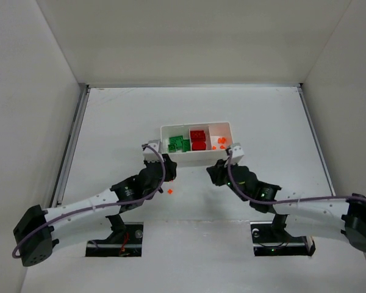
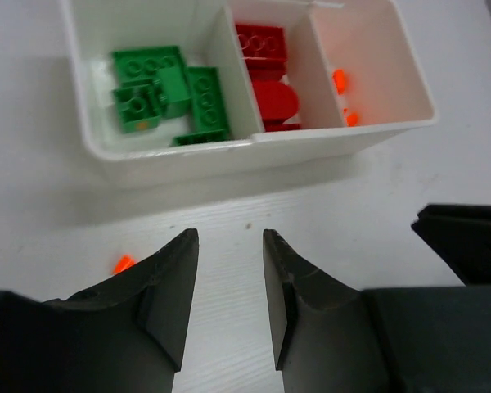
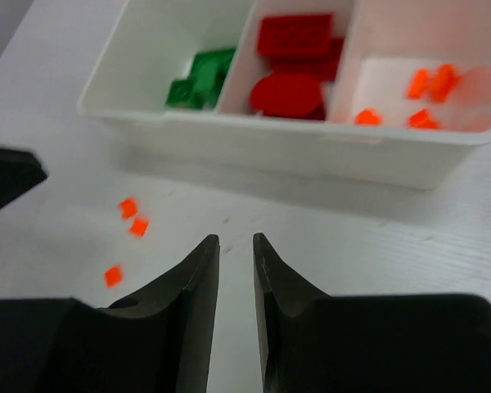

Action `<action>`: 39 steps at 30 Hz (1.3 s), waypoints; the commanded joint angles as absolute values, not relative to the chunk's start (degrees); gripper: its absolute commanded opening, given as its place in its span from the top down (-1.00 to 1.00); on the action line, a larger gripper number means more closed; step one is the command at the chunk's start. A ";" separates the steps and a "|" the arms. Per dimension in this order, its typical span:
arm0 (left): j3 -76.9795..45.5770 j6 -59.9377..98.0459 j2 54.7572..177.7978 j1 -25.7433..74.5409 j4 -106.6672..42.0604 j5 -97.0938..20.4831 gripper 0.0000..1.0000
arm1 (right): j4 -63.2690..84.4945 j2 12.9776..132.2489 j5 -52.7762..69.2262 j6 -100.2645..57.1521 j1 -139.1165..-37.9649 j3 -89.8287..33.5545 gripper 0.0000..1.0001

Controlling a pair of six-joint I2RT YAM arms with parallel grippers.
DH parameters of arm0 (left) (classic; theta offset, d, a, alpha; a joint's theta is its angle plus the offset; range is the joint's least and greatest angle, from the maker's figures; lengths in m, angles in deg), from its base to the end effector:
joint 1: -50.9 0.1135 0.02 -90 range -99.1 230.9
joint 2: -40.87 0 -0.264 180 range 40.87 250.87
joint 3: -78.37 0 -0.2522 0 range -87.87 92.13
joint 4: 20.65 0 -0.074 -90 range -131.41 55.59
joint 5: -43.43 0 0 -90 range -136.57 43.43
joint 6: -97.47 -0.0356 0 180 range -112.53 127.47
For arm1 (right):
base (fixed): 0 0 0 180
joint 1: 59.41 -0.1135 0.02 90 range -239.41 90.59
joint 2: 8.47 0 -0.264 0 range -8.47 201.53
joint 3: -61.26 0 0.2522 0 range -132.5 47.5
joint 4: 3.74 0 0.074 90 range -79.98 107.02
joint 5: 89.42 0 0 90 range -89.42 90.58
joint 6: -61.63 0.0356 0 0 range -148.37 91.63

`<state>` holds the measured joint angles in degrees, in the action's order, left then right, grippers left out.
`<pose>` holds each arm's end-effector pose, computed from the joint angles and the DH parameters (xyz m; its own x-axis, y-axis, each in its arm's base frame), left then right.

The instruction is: Sort the legos into containers by color

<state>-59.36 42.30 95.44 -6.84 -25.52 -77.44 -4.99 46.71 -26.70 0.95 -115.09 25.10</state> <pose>0.1293 -0.1706 0.2440 -0.3945 -0.2935 -0.8708 0.2910 0.8589 -0.4214 0.1309 0.1628 0.2158 -0.3890 0.2021 -0.8988 -0.3412 0.8746 0.3444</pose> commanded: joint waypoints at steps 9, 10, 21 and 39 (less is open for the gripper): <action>-69.15 52.65 84.38 4.35 -39.15 -77.25 0.29 | -14.94 75.80 -20.78 -4.90 -132.14 10.16 0.10; -69.50 52.74 84.03 5.23 -39.24 -76.11 0.29 | -15.12 78.08 -20.08 -5.43 -132.32 8.75 0.08; -73.19 53.70 81.21 12.44 -38.89 -69.86 0.16 | -14.06 91.90 -17.70 -7.28 -132.32 1.18 0.03; -73.63 53.62 82.44 13.68 -36.96 -68.28 0.16 | -8.88 97.88 -21.91 -11.23 -132.75 -3.30 0.26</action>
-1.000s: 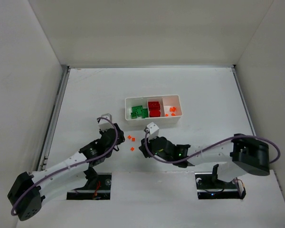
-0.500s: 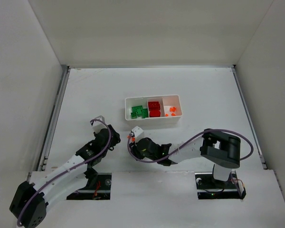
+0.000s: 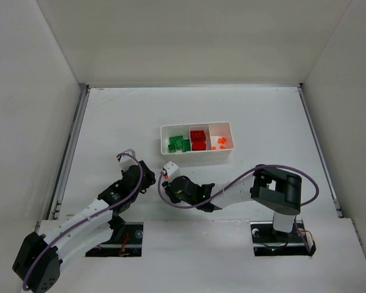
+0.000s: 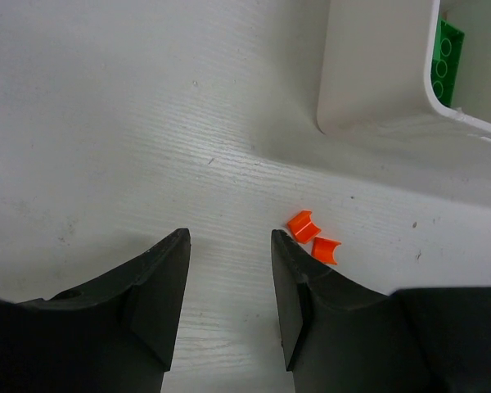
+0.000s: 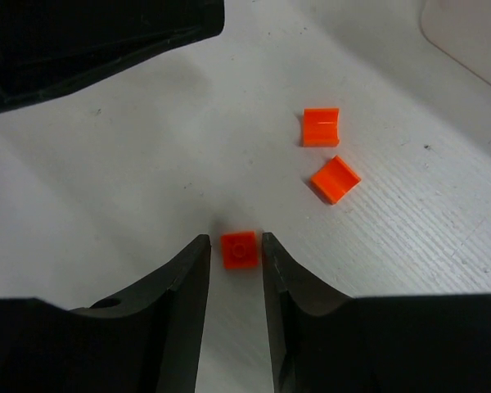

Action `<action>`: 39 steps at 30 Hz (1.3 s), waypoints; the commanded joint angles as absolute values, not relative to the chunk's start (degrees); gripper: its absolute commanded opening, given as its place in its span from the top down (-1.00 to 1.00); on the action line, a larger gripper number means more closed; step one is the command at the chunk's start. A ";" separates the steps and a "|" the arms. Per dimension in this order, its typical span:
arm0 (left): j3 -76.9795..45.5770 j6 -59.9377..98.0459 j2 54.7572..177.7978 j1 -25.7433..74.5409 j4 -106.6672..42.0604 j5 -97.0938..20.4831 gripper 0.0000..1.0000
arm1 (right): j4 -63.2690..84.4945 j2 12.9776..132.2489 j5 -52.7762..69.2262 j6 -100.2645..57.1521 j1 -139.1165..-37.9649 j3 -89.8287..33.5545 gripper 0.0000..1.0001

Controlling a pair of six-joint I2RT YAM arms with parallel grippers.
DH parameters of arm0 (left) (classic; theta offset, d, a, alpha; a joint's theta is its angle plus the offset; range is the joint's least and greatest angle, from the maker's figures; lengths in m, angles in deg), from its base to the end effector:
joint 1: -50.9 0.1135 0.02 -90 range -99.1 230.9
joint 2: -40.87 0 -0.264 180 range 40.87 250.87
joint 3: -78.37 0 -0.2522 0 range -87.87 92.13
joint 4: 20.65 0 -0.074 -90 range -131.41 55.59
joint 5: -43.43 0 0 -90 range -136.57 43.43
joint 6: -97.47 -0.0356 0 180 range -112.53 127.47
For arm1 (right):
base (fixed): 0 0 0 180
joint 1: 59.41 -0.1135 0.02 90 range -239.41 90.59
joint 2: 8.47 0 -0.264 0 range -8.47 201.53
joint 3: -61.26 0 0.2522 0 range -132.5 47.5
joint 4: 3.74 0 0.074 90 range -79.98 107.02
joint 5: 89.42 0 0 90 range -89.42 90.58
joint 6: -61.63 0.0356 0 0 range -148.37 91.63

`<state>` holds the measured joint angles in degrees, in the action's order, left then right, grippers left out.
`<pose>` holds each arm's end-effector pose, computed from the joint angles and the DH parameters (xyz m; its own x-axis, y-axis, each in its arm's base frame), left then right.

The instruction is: Sort the legos into containers by color

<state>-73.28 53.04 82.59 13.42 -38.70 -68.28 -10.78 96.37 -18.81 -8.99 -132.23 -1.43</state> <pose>0.1347 -0.0867 0.1751 -0.5144 -0.4416 -0.7351 -0.0750 0.8771 -0.4744 0.1184 0.3429 0.1376 -0.4327 -0.3398 -0.8351 -0.7181 0.6899 0.0913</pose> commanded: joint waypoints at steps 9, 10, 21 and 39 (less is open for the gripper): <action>-72.93 53.44 82.62 13.50 -36.87 -68.28 0.16 | -4.66 99.29 -27.28 -13.78 -135.30 -4.89 0.31; -72.76 53.27 82.79 13.50 -36.96 -68.28 0.16 | -4.75 99.11 -27.36 -13.61 -135.39 -4.71 0.28; -72.40 53.18 83.58 12.89 -35.99 -68.28 0.12 | -5.45 97.98 -27.80 -10.44 -136.36 -3.39 0.54; -69.94 50.10 88.94 7.18 -28.44 -70.03 0.18 | -6.24 67.05 -33.25 -12.11 -125.83 7.15 0.59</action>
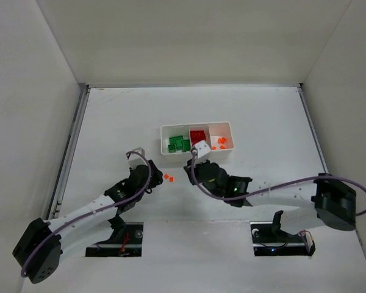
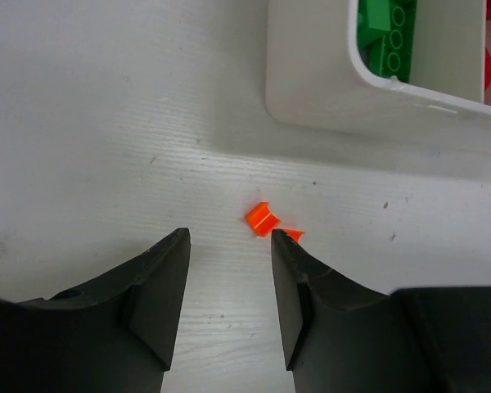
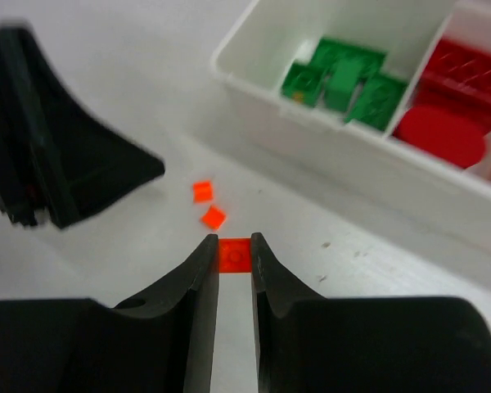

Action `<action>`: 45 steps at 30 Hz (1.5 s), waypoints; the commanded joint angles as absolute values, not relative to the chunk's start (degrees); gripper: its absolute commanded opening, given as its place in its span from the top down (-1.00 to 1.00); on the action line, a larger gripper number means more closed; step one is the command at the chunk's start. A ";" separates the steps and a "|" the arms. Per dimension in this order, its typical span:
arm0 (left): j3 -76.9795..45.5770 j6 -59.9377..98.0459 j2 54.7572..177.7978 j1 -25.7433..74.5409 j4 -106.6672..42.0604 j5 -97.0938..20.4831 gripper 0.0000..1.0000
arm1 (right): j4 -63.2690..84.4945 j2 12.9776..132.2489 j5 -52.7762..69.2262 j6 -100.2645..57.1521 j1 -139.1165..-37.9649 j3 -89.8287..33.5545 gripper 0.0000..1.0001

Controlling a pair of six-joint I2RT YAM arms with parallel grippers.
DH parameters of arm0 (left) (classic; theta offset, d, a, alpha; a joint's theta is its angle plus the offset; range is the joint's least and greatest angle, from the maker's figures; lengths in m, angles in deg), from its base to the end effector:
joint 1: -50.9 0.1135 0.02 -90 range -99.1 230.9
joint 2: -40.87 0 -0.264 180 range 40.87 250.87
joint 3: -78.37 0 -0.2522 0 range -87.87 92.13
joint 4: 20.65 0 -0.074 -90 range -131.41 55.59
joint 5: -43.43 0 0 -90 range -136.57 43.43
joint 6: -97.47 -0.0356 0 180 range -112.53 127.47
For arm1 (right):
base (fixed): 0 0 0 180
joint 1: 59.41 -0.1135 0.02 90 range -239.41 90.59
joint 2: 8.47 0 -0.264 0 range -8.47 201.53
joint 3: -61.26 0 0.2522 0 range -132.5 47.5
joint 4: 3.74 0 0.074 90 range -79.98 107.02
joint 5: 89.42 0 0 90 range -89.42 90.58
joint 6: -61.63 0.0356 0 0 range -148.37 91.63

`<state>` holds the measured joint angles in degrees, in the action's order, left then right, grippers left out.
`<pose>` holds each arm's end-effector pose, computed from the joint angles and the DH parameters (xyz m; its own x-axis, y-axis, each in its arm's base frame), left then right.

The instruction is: Sort the legos into containers by color

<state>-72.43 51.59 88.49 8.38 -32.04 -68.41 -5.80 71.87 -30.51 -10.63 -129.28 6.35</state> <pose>0.1374 -0.1080 0.1756 -0.5341 -0.3870 -0.7516 0.0245 0.8816 -0.4713 0.1203 0.2748 0.2240 -0.3253 -0.1293 -0.9367 -0.5688 0.8181 0.0846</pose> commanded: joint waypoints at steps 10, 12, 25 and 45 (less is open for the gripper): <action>-68.10 47.91 94.48 3.92 -25.09 -71.88 0.18 | -4.40 61.30 -26.85 -9.74 -99.47 7.16 0.59; -67.74 47.29 95.62 3.48 -24.39 -72.05 0.19 | -4.48 63.77 -25.70 -10.00 -97.43 6.54 0.59; -68.01 45.36 100.37 4.10 -23.51 -72.49 0.34 | -6.33 72.04 -25.34 -10.79 -96.02 3.11 0.15; -67.48 42.11 106.60 2.34 -25.27 -71.17 0.52 | -10.99 69.05 -25.70 -10.53 -99.53 6.28 -0.02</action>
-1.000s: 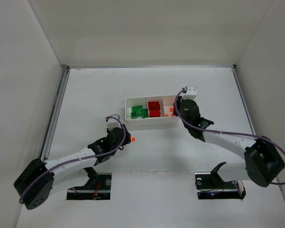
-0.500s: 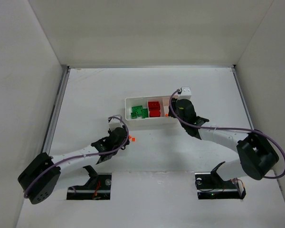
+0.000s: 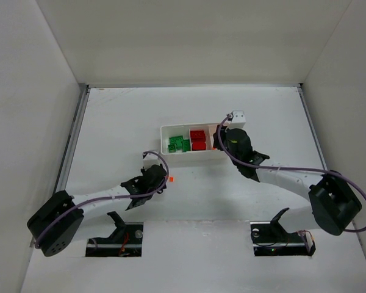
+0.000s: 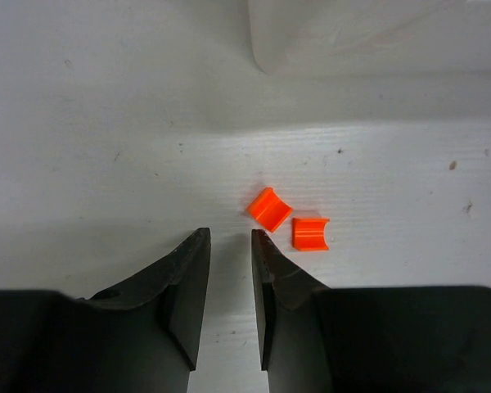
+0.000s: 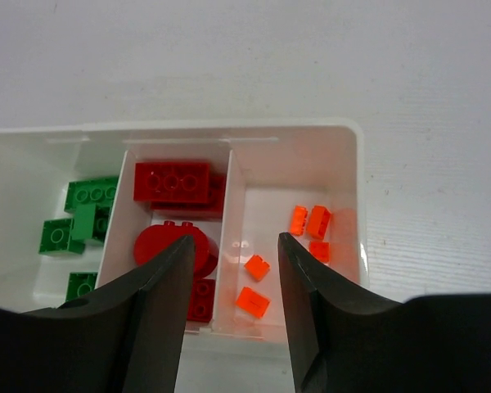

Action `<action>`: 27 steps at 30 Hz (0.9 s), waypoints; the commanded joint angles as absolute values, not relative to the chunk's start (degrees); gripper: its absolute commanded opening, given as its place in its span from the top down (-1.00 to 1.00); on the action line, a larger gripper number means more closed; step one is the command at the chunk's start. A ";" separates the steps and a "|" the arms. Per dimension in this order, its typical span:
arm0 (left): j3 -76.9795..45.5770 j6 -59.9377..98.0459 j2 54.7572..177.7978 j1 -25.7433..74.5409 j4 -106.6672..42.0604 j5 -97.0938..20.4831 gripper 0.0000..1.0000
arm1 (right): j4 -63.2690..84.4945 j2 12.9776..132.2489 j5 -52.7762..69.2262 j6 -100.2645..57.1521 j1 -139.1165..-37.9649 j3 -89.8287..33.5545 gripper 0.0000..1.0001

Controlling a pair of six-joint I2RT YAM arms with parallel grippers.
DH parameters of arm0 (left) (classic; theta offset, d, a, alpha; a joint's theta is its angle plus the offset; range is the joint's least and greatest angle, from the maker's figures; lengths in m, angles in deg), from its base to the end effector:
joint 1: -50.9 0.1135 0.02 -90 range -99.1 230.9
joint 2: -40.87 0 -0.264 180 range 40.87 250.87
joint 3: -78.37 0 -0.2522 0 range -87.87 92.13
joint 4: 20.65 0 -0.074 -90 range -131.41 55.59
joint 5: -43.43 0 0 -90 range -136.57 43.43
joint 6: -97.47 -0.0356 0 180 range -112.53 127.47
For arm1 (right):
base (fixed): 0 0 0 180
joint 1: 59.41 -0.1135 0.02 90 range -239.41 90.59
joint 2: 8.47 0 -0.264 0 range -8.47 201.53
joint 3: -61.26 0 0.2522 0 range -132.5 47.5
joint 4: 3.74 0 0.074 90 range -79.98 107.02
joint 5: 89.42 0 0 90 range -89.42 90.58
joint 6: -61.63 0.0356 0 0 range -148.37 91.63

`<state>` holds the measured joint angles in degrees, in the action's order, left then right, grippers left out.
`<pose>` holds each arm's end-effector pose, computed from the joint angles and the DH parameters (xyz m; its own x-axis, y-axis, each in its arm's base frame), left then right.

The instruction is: Sort the legos into containers by color

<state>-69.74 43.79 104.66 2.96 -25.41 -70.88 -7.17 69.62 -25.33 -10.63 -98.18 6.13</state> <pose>0.1468 -0.1408 0.1535 -0.5920 -0.1497 -0.7919 0.1300 0.9520 -0.2771 0.2418 0.1743 0.2380 -0.3220 0.0929 -0.9422 -0.1512 0.9773 0.1480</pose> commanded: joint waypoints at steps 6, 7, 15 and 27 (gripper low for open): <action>-65.64 41.23 109.86 2.52 -25.09 -71.88 0.47 | -11.96 67.65 -25.78 -10.35 -102.43 6.80 -0.02; -65.29 41.05 110.39 2.26 -25.00 -72.14 0.46 | -11.96 67.21 -25.96 -10.18 -102.87 6.98 -0.02; -63.88 39.99 113.21 1.47 -24.65 -71.79 0.42 | -11.87 62.47 -26.31 -10.09 -106.04 8.82 -0.02; -68.09 45.26 100.91 -0.82 -27.02 -75.39 0.43 | -11.96 62.99 -26.05 -9.65 -106.04 9.97 -0.02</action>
